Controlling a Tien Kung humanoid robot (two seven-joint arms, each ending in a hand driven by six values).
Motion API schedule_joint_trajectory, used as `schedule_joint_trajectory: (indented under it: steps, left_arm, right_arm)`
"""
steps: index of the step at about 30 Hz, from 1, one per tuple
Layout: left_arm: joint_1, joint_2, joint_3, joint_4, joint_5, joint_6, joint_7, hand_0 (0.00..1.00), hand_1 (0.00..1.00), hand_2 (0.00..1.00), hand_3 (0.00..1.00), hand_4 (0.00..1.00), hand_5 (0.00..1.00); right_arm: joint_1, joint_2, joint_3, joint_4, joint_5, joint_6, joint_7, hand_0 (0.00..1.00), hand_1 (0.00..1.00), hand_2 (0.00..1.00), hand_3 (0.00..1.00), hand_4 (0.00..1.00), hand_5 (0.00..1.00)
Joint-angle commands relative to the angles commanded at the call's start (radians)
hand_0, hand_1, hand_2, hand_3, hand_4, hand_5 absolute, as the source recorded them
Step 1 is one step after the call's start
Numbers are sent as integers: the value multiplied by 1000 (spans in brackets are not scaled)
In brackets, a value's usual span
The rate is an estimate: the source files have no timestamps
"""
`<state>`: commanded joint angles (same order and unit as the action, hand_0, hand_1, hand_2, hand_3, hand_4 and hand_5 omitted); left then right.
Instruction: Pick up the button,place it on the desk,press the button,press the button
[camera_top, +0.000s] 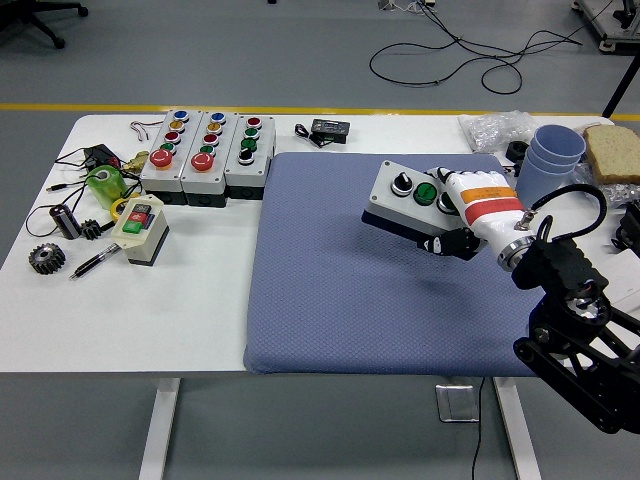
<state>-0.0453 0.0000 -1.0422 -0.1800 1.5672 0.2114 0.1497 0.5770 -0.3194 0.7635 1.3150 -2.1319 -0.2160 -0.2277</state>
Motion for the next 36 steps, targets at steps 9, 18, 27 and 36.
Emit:
schedule_joint_trajectory:
  steps: [9,18,27,36]
  left_arm:
    - [0,0,-8,0,9,0,2,596,635,673,547,356,700]
    - [1,0,-14,0,13,3,4,596,635,673,547,356,700]
    - [2,0,-18,0,18,3,4,596,635,673,546,356,700]
    - [7,0,-28,0,38,0,7,596,635,672,546,356,700]
  right_arm:
    - [43,-95,-70,65,79,186,200,55,2,259,417,612,31]
    - [63,-104,-117,58,66,271,235,59,2,258,428,627,30]
    - [50,-91,-101,25,58,261,216,77,2,267,436,643,44]
    - [21,-76,-64,14,52,275,210,83,2,273,441,647,44]
